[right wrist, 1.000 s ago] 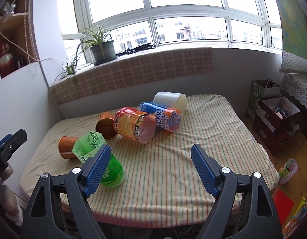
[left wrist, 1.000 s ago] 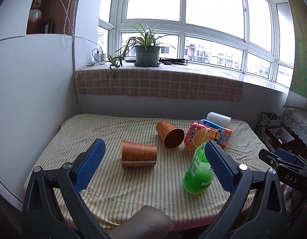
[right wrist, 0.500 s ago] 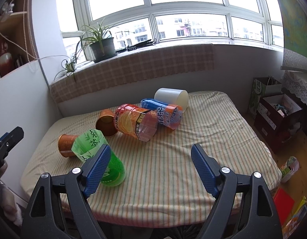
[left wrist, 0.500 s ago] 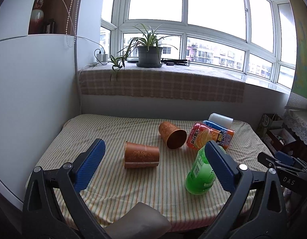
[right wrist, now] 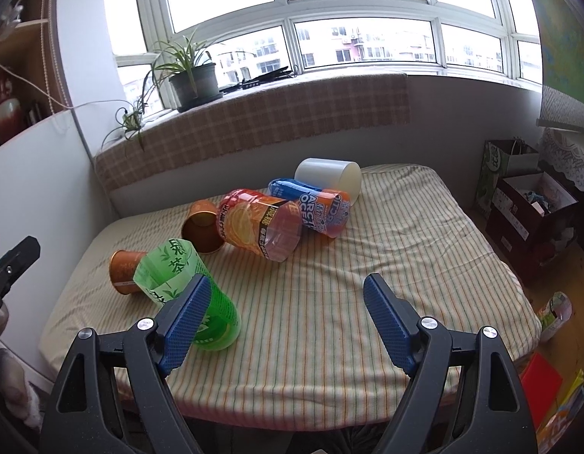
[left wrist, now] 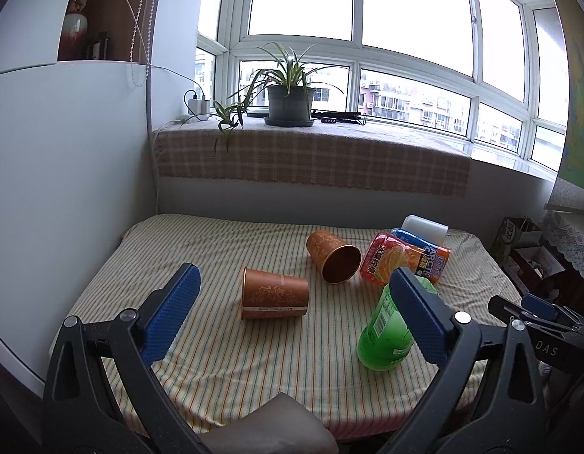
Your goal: Flip cup upright
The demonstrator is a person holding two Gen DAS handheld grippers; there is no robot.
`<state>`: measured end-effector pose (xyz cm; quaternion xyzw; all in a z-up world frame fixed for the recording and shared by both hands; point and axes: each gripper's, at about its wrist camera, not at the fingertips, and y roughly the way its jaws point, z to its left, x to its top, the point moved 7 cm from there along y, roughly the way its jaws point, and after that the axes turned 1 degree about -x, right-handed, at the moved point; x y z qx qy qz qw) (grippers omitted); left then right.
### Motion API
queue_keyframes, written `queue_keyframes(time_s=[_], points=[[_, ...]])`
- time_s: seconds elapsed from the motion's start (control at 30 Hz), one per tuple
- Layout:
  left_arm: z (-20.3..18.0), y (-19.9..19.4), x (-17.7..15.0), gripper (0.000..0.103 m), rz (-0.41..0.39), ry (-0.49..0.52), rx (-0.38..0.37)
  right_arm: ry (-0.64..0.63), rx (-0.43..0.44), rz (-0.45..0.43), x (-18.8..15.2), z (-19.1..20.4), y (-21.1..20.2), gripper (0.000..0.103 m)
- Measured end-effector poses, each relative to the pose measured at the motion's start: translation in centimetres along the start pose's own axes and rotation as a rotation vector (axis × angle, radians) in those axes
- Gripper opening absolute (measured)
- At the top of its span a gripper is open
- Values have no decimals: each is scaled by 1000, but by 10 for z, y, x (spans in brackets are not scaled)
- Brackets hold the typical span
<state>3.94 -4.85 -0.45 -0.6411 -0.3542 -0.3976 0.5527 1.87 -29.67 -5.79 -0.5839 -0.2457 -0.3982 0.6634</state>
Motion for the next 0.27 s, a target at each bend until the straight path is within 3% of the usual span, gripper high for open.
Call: queue_keyframes(time_s=[0.27], points=[[0,-3,1,102,-14,13,8,9,5,14,-2,0,4,82]])
